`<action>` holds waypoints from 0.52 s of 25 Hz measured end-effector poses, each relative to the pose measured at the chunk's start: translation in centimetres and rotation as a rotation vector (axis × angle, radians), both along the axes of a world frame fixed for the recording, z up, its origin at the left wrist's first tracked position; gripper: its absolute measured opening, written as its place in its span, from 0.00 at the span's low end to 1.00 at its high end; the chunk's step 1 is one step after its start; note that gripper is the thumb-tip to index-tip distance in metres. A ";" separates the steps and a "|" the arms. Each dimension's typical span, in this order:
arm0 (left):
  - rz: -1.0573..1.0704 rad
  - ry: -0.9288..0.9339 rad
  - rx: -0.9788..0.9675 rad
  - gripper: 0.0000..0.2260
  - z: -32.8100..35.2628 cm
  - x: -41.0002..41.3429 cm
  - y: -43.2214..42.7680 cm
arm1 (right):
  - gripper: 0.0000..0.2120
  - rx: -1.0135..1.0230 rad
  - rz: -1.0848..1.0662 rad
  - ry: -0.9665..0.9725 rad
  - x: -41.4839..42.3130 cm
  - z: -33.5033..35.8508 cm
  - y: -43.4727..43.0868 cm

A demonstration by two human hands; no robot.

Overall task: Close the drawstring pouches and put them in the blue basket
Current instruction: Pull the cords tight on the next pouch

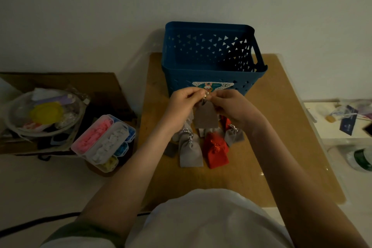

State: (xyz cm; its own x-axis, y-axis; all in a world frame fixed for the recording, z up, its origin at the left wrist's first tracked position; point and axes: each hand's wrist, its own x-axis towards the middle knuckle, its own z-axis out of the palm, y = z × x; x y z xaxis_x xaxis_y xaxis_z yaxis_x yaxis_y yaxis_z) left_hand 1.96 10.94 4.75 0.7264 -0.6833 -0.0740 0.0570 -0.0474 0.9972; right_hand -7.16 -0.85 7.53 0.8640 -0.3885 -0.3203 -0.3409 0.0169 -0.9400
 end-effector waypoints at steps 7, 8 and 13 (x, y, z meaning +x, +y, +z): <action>-0.169 0.035 -0.097 0.07 1.0 0.6 0.7 | 0.09 0.170 0.083 -0.022 -0.6 0.5 0.3; -0.181 0.021 -0.105 0.08 1.3 0.7 0.8 | 0.09 0.221 0.079 -0.032 -0.6 0.8 0.4; -0.140 0.011 -0.076 0.07 2.3 1.2 1.3 | 0.10 0.356 0.123 -0.101 0.1 1.7 0.1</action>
